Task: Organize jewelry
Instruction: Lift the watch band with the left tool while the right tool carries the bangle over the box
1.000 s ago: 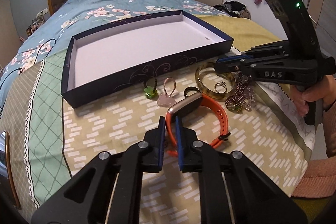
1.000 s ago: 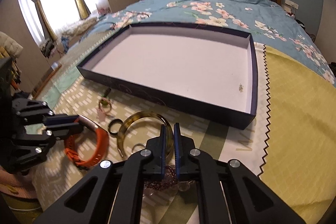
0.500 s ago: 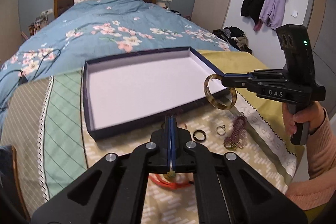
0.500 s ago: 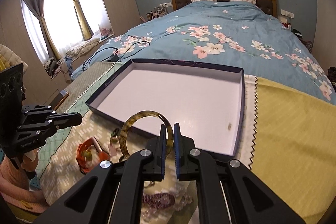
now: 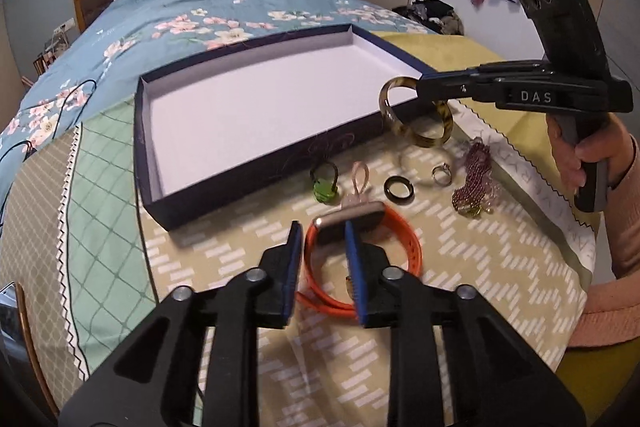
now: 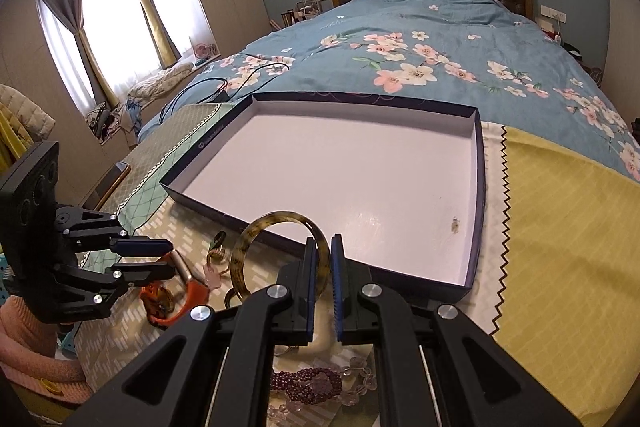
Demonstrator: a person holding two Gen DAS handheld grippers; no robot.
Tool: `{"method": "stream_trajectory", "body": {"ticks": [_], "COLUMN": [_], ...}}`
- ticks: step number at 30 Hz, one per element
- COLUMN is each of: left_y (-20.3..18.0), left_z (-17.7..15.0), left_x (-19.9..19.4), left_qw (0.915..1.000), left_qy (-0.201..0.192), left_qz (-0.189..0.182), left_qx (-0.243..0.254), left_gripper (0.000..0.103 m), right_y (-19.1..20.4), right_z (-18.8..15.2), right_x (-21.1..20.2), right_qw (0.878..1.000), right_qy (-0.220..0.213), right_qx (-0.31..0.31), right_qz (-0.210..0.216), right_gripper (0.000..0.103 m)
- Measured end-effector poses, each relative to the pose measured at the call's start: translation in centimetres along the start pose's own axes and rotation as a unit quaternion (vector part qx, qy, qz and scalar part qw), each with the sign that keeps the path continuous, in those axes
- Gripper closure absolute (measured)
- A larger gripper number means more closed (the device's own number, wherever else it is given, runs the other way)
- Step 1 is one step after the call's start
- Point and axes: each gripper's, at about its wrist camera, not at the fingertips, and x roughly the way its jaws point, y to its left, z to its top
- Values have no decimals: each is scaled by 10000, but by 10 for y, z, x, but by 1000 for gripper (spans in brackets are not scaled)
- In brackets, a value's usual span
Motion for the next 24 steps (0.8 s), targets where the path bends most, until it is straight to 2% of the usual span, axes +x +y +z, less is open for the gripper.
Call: {"method": "stream_trajectory", "body": {"ticks": [4, 9, 15, 21, 24], "left_y": [2, 3, 8, 17, 28], "left_z": [-3, -4, 2, 18, 34], "left_x": [7, 4, -14, -28, -28], "left_qw": [10000, 10000, 9991, 9978, 9968], "left_qy": [79, 43, -224, -487, -593], "left_qz": [-21, -42, -259, -196, 8], "left_qx": [-10, -78, -241, -401, -533], "left_gripper": [94, 96, 97, 97, 97], "right_y": [0, 0, -1, -6, -9], "right_z": [0, 2, 7, 17, 28], "right_x": [1, 0, -6, -7, -2], "right_qw": [10000, 10000, 9999, 9996, 9995], "right_qy": [15, -30, -136, -259, -305], "right_qx": [-4, 0, 13, 60, 70], "right_qz": [-14, -17, -7, -41, -80], "right_gripper": [97, 97, 97, 97, 97]}}
